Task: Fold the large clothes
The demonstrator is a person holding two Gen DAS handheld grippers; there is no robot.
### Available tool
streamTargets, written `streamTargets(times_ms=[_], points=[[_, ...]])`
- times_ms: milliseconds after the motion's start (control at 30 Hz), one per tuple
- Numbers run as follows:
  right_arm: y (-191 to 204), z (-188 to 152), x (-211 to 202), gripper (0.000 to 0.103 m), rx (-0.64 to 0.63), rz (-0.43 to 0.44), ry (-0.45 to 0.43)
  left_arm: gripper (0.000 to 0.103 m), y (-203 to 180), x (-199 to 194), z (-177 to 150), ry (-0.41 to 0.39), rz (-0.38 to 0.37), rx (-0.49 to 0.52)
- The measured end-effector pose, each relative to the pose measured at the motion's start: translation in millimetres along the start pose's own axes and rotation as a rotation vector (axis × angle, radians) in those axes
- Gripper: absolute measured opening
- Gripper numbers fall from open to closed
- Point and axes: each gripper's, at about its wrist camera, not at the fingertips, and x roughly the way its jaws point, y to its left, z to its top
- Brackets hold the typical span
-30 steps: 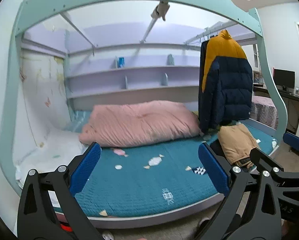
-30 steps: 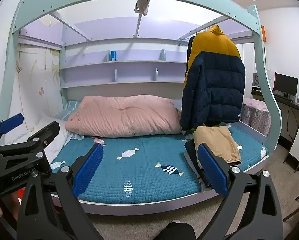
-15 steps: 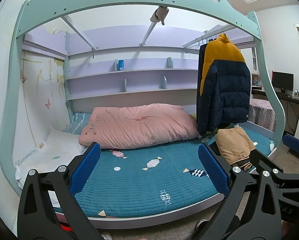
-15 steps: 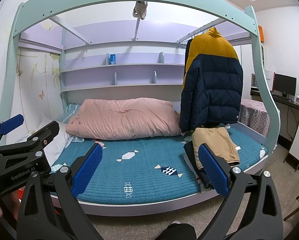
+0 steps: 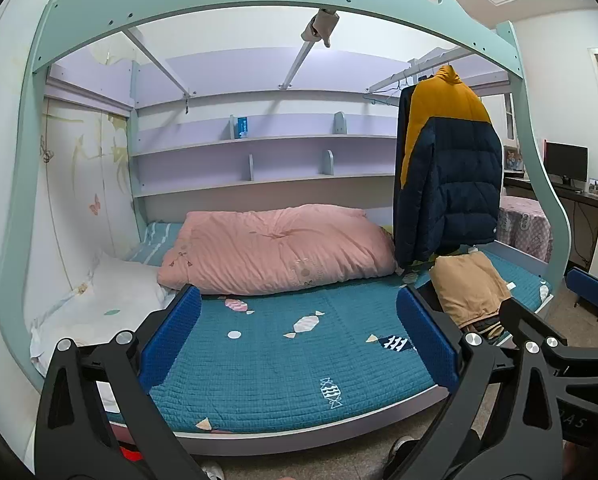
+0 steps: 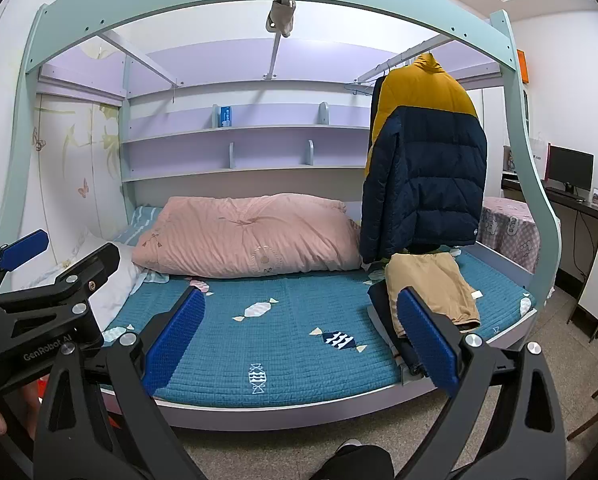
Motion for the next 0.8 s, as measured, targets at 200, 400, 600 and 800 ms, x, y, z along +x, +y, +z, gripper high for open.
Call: streamTargets(times_ms=[200, 400, 600, 800], points=[[-0.3, 0.0, 0.2, 0.094, 0.0, 0.001, 0.0, 0.098, -1.9, -0.8, -1.1, -0.002, 0.006, 0.002], [0.8, -0.1, 0.6, 0.094, 0.0, 0.001, 0.002, 0.098, -0.5, 0.5, -1.8, -0.001, 0.005, 0.0], [1.0, -0.1, 0.5, 0.094, 0.0, 0.002, 0.002, 0.098, -0.4, 0.5, -1.9, -0.002, 0.006, 0.001], [1.0, 0.0, 0.8, 0.094, 0.0, 0.001, 0.004, 0.098, -0.7, 0.8, -1.9, -0.003, 0.008, 0.0]])
